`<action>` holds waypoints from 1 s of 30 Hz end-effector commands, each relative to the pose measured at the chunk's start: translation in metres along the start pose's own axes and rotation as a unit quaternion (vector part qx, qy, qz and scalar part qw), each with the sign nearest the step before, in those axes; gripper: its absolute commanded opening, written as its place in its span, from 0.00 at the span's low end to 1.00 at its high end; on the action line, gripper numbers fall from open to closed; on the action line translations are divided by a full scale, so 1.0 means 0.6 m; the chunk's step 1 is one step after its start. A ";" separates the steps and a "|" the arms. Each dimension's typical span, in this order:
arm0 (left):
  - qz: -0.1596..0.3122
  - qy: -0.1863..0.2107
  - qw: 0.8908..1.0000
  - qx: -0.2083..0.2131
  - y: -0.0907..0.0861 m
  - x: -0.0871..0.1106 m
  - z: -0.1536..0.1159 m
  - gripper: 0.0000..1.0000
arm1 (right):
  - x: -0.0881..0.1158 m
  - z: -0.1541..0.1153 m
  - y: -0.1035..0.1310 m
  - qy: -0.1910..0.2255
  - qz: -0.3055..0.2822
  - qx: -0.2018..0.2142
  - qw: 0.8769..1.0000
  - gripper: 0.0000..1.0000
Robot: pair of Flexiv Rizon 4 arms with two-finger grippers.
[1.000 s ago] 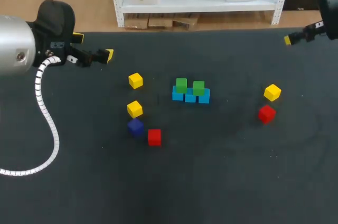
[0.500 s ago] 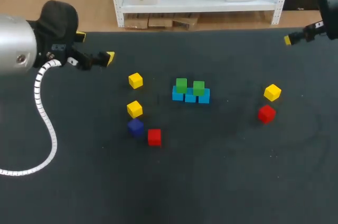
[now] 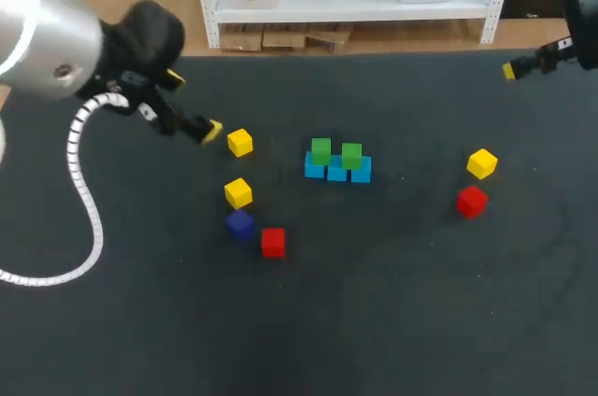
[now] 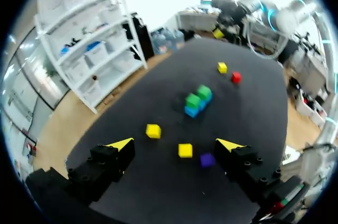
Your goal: Place the blue cubes, place green cubes on the blue cubes, place the yellow cubes on the green cubes, then place the red cubes on the yellow cubes, and place purple cube on the red cubes.
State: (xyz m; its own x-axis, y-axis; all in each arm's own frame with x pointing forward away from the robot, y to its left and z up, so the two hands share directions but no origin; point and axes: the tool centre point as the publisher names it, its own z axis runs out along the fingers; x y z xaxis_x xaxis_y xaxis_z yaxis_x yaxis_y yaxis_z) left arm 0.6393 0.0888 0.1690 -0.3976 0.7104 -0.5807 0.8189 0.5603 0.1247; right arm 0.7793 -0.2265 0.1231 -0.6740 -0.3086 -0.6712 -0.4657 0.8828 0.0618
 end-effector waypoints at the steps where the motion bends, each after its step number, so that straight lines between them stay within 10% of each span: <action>1: 0.043 0.086 0.995 0.031 -0.023 -0.009 0.051 1.00 | 0.000 0.000 0.002 0.000 0.000 0.003 1.000 1.00; 30: 0.013 0.205 0.978 0.045 -0.061 0.074 0.210 1.00 | 0.000 0.000 0.002 0.000 0.000 0.003 1.000 1.00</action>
State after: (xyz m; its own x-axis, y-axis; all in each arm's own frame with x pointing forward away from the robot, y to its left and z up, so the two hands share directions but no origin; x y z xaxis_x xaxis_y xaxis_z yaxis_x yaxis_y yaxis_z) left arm 0.6345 0.0520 0.0468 -0.4912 0.8444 -0.2138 0.8568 0.5126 0.0559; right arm 0.7793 -0.2265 0.1232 -0.6740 -0.3086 -0.6712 -0.4657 0.8828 0.0618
